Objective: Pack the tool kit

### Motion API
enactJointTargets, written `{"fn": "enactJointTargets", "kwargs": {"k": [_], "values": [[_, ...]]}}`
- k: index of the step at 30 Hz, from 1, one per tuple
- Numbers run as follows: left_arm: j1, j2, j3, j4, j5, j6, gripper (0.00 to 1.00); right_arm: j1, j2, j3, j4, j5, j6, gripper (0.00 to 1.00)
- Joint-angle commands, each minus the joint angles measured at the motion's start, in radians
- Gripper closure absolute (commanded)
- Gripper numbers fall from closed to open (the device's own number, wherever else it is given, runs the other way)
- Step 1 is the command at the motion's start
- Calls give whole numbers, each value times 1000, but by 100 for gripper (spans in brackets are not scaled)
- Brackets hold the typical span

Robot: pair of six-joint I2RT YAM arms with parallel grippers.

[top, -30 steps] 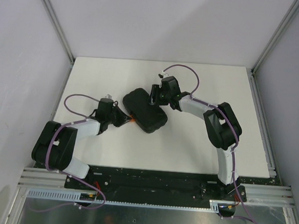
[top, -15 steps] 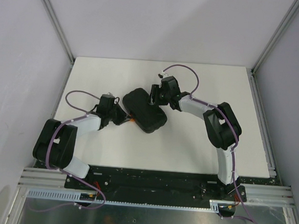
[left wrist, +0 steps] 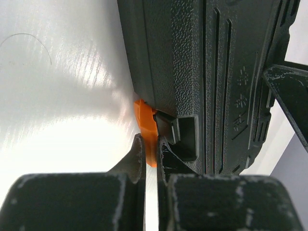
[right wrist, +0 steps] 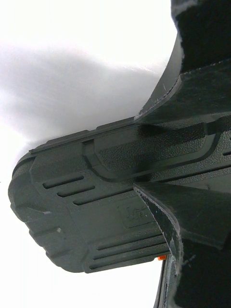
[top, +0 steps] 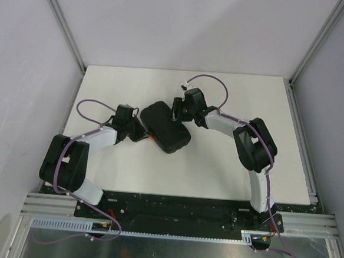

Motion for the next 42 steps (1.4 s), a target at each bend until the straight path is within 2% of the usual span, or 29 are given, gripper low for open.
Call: {"fn": "enactJointTargets", "kwargs": {"k": [1, 19, 30, 37, 42], "values": [[-5, -34, 142, 239, 104, 9, 100, 63, 166, -104, -383, 17, -72, 46], [-22, 44, 248, 239, 181, 62, 100, 82, 191, -92, -394, 12, -95, 46], [-26, 1, 286, 100, 100, 100, 100, 92, 194, -84, -401, 19, -95, 46], [-35, 13, 334, -19, 105, 127, 100, 96, 194, -84, -402, 23, -90, 46], [-48, 13, 371, -77, 72, 202, 100, 112, 205, -70, -412, 37, -103, 46]]}}
